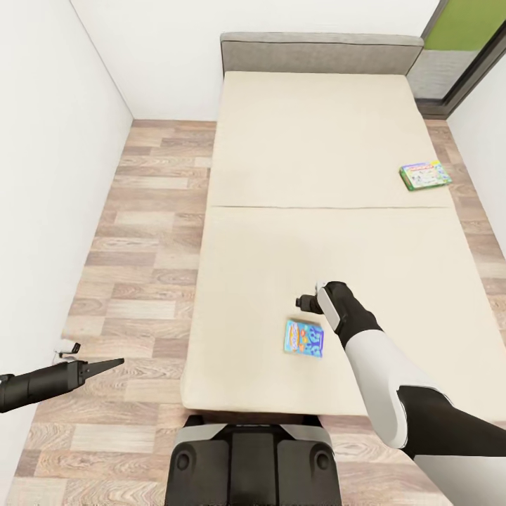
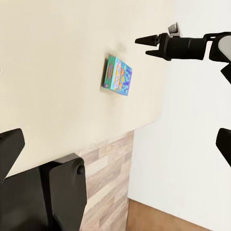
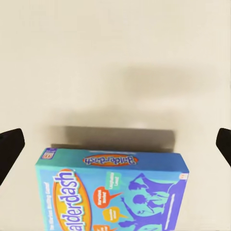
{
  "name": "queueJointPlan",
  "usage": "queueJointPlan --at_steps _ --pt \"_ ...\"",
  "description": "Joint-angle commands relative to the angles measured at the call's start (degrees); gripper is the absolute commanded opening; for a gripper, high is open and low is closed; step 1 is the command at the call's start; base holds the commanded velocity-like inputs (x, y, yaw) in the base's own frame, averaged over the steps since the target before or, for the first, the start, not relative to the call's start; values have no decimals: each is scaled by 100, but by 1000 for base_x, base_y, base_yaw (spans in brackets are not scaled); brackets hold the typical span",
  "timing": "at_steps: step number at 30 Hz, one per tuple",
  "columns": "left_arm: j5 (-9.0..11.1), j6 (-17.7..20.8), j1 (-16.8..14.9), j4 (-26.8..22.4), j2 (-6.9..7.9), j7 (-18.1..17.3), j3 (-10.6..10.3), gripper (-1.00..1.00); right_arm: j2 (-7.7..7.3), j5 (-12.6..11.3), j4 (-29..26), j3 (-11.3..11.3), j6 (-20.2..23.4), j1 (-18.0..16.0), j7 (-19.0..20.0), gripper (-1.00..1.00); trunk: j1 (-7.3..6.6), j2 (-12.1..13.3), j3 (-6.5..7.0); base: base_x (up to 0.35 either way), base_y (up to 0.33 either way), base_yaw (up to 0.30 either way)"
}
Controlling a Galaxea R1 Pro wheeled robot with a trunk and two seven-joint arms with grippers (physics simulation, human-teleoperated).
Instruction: Put all the toys in the child's room - the three board games (two on the bed and one on the table), the two jigsaw puzzles on the table, and the tennis ball on the table - inside the toy box on the table in the child's room.
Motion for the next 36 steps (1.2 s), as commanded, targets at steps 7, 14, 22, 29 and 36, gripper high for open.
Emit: queueJointPlan --at_steps 7,14,22,29,36 --pt "-4 60 -3 3 2 -25 0 100 6 -37 -2 -26 17 4 -36 100 3 -9 -73 0 0 0" --pt "-4 63 -2 7 2 -17 0 100 6 -37 -6 -26 17 5 -38 100 3 -9 -140 0 0 0" --pt "-4 66 -2 8 2 -16 0 100 6 -37 -11 -26 23 -1 -33 100 3 -9 -215 0 0 0" --pt "-4 68 -2 8 2 -16 0 100 6 -30 -24 -26 13 -2 -31 100 3 -9 -282 0 0 0" --pt "-4 69 -3 8 2 -16 0 100 -4 -29 -25 -32 4 4 -31 100 3 -9 -329 0 0 0"
